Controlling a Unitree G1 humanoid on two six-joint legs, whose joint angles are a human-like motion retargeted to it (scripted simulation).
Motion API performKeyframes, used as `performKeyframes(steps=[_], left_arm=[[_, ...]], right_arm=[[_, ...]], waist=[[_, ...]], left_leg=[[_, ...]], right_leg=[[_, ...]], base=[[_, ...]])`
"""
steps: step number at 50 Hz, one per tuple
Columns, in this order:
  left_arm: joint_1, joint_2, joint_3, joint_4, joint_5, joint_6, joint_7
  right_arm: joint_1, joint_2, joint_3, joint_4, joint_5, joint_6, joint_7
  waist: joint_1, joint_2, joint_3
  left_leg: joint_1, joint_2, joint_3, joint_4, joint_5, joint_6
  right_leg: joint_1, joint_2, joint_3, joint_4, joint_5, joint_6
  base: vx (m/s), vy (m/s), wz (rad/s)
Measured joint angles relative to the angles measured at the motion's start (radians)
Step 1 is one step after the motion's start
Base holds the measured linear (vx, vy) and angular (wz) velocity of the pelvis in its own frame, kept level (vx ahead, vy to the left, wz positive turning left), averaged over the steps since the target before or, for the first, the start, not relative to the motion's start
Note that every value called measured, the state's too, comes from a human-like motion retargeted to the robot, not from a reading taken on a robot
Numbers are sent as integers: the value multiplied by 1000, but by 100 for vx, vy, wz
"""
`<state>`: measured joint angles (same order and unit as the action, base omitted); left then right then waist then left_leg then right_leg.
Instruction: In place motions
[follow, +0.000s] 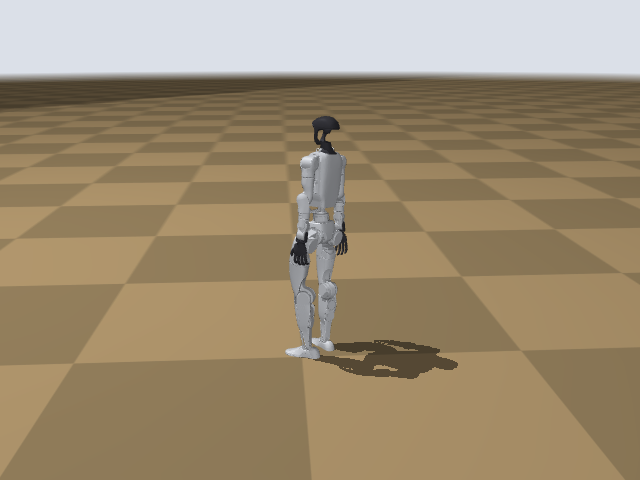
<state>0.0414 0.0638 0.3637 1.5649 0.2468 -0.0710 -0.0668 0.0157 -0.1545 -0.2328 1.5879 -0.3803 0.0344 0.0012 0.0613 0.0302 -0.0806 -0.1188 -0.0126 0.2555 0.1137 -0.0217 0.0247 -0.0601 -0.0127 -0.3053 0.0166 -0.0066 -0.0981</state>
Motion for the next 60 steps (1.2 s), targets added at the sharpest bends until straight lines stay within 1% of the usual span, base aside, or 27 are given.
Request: performKeyframes(steps=[2,5,10,25,30,35,36,40,42,43,45,48,52,55,58,60], left_arm=[[11,8,21,19,-4,3,11],[25,20,35,30,-8,4,12],[30,26,65,61,-24,15,5],[-9,27,30,5,-15,10,-19],[-7,24,16,-8,-1,6,-25],[-12,22,15,-9,7,5,-28],[-13,23,18,-7,8,5,-28],[-11,28,24,2,4,5,-23],[-7,31,25,8,0,7,-23],[-5,32,27,8,0,7,-22],[1,35,33,8,1,8,-20],[11,38,35,1,-3,8,-21],[4,31,32,-4,-19,6,-17],[2,25,32,-8,-30,5,-24],[3,21,31,-2,-29,6,-18],[2,17,32,1,-36,3,-7]], right_arm=[[8,17,0,-5,24,-7,-3],[17,32,4,-4,46,-18,12],[17,40,18,1,-9,-2,53],[-17,50,30,-53,4,-21,82],[-13,46,42,-55,4,-27,79],[-7,43,43,-37,11,-27,68],[-5,43,42,-29,15,-27,64],[2,45,36,-2,18,-23,51],[9,44,32,7,17,-21,47],[13,43,32,9,16,-21,46],[19,41,32,14,14,-19,46],[21,38,27,17,9,-16,48],[3,27,5,2,-3,-17,49],[-5,14,3,-17,-10,-25,49],[-8,0,1,-19,-13,-25,48],[-13,-7,-2,-20,-10,-29,42]], waist=[[-19,-2,-7],[-10,-7,-18],[-25,-7,-53],[-20,-23,-61],[-2,-23,-56],[5,-16,-43],[0,-12,-40],[-20,-7,-26],[-28,-5,-13],[-26,-5,-9],[-9,-6,-3],[32,-22,2],[84,-22,19],[83,-24,26],[90,-30,28],[82,-34,34]], left_leg=[[25,-2,19,-20,-6,7],[64,-11,57,-57,-13,17],[77,-12,87,-75,-29,24],[91,-26,120,-80,-68,40],[89,-24,117,-72,-78,32],[64,-5,74,-43,-82,19],[57,0,52,-38,-78,17],[37,-3,-36,-29,-61,17],[31,-11,-93,-27,-47,15],[29,-15,-110,-27,-42,13],[18,-22,-147,-25,-28,8],[-5,-44,-173,-19,-10,5],[-66,-51,-216,18,4,-2],[-98,-72,-259,22,6,14],[-113,-59,-192,8,-29,27],[-110,-20,-49,-3,-70,22]], right_leg=[[4,7,18,7,-5,1],[7,18,55,14,-6,2],[-4,24,85,18,-5,14],[-13,17,121,29,-1,38],[-14,16,125,46,-11,42],[-24,11,92,119,-52,51],[-31,15,106,142,-56,46],[-44,42,236,183,-46,47],[-35,50,321,183,-44,66],[-30,49,333,180,-48,73],[-15,42,306,161,-65,63],[10,40,260,107,-57,29],[26,19,170,43,-33,29],[40,10,75,7,-30,23],[53,-2,-15,-13,-37,19],[64,-16,-96,-21,-48,24]], base=[[20,2,-48],[22,4,-64],[17,5,-33],[4,2,-9],[1,1,-1],[1,0,37],[0,-3,91],[1,-6,117],[0,-2,134],[0,-1,110],[-2,-1,95],[-5,-1,78],[-19,2,118],[-20,5,161],[-13,6,163],[-15,6,199]])
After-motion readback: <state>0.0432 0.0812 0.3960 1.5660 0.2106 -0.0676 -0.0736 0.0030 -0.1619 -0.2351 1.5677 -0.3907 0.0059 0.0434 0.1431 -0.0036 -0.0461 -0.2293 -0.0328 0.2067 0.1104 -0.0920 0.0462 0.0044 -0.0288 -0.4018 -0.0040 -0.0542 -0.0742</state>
